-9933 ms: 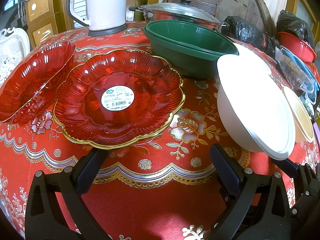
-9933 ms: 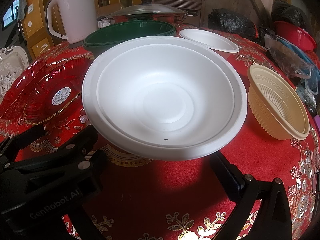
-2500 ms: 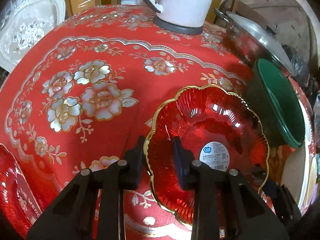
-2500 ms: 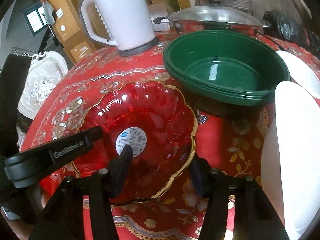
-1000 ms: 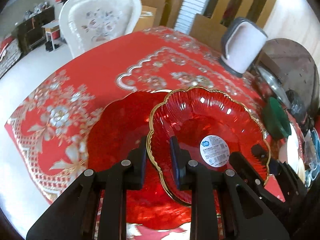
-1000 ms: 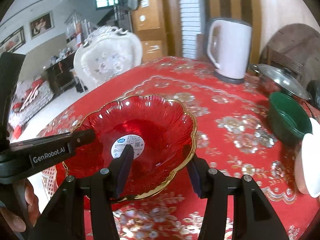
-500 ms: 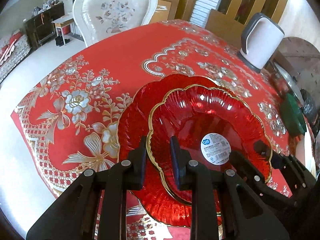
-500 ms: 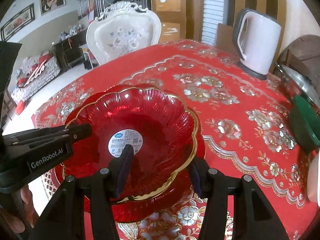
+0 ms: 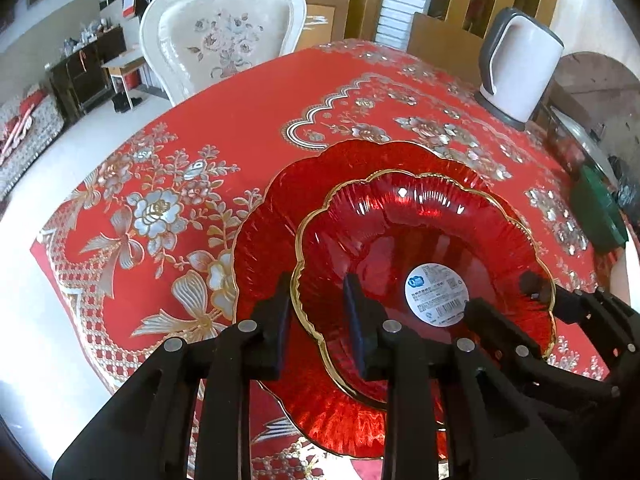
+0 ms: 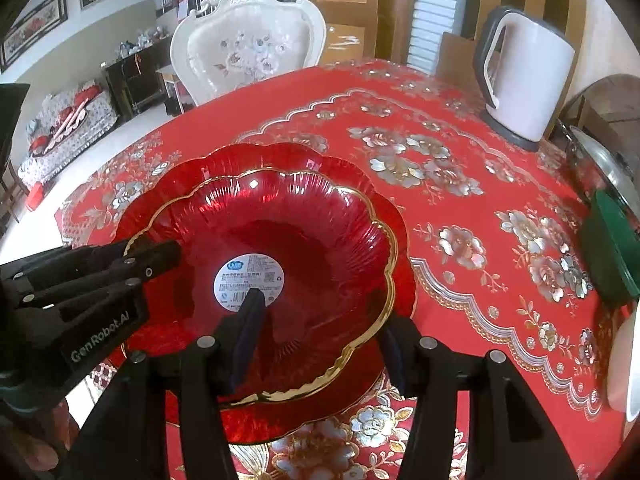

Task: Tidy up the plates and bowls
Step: 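Lower the small red bowl into the wedding plate and open both tools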

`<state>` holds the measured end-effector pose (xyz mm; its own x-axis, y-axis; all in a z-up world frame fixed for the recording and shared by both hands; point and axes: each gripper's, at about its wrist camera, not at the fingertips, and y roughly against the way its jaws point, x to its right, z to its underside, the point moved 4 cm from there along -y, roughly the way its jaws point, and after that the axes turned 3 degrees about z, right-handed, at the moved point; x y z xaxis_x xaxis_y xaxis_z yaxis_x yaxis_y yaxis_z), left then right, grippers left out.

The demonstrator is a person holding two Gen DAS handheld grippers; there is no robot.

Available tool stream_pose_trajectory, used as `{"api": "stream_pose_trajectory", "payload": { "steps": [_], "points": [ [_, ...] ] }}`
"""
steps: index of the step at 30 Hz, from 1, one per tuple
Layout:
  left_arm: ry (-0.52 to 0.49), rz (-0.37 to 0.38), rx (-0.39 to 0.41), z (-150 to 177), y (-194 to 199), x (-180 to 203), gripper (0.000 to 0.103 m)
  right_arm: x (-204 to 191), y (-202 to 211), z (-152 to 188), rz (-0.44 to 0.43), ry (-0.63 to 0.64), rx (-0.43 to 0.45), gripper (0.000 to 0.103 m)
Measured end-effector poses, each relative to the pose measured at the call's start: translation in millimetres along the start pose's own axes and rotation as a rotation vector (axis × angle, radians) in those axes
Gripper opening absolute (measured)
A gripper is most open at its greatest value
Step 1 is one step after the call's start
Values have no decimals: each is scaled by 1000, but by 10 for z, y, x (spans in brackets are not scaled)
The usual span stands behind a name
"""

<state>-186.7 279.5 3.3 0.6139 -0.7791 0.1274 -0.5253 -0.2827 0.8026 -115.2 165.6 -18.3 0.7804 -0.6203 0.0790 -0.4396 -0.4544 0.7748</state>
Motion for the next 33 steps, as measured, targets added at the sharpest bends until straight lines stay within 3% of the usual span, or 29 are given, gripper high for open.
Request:
{"api": "stream_pose_trajectory", "payload": {
  "steps": [12, 24, 28, 33],
  "points": [
    [-9, -36, 61, -36, 93, -49, 26, -33, 11, 3, 51, 60, -14, 58],
    [-32, -8, 148, -121, 296, 101, 26, 134, 287, -53, -26, -43, 66, 62],
    [-43, -5, 166, -115, 329, 155, 45, 139, 280, -28, -38, -48, 60, 62],
    [-53, -8, 176, -114, 341, 185, 46, 132, 258, 11, -48, -54, 52, 62]
  ]
}}
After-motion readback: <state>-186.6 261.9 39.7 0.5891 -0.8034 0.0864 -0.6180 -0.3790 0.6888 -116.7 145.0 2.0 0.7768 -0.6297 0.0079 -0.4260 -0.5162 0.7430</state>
